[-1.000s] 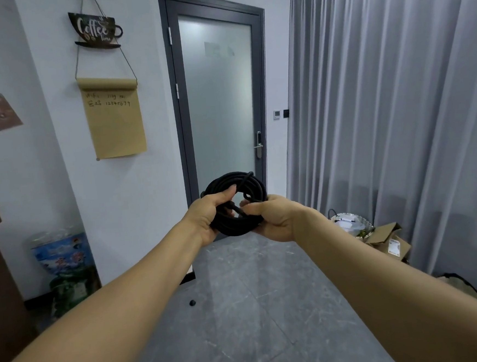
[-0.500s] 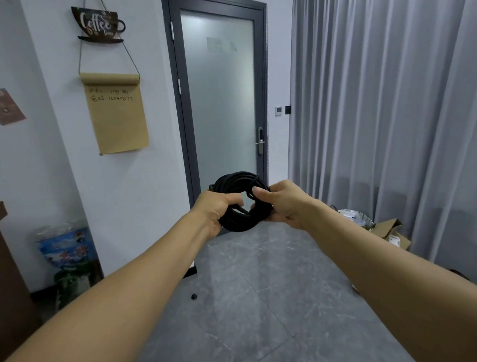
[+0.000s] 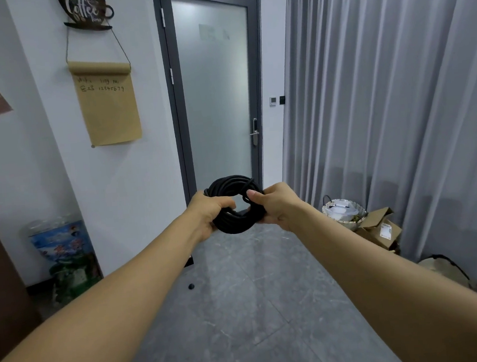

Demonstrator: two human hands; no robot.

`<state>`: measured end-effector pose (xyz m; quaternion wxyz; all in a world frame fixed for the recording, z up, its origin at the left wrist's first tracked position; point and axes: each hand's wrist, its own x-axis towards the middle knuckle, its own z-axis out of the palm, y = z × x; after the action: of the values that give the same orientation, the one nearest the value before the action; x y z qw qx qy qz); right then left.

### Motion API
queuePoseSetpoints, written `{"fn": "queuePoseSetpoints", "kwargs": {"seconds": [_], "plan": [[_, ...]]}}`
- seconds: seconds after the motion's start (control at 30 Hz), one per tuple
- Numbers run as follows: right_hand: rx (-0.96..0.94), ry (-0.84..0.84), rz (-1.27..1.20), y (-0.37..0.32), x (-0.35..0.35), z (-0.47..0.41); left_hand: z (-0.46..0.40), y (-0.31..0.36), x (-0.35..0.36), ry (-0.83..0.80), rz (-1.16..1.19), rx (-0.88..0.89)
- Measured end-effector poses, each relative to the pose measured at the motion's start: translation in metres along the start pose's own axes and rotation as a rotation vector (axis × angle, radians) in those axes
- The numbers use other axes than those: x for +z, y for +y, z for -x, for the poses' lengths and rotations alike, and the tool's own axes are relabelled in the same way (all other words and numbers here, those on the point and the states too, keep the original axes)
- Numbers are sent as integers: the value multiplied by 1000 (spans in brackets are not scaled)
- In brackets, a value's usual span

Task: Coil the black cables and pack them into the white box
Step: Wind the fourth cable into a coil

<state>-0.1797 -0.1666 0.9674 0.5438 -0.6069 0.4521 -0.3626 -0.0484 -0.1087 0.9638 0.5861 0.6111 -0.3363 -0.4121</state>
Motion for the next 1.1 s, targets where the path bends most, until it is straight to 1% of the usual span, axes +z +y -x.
{"fn": "queuePoseSetpoints", "kwargs": {"seconds": [0.1, 0.17, 0.37, 0.47, 0.6, 0.7, 0.83, 0.97, 1.1], "plan": [[-10, 52, 91, 12, 3, -2, -1, -14, -2, 24, -16, -117], [-16, 79, 127, 17, 6, -3, 0, -20, 0, 25, -4, -144], [-9, 135, 193, 22, 15, -3, -3, -28, -1, 33, -125, -114], [-10, 129, 226, 22, 19, -3, -4, -33, -4, 36, -108, -117], [32, 119, 198, 26, 24, -8, -3, -38, -8, 22, -74, -116], [56, 124, 187, 32, 30, -10, -4, -41, -14, 10, -101, -96], [33, 135, 194, 40, 36, -11, -6, -47, -26, 28, -183, -89], [28, 124, 195, 47, 40, -11, -12, -56, -35, 55, -173, -104], [66, 105, 167, 61, 41, -12, -11, -70, -38, 26, -153, -101]]}}
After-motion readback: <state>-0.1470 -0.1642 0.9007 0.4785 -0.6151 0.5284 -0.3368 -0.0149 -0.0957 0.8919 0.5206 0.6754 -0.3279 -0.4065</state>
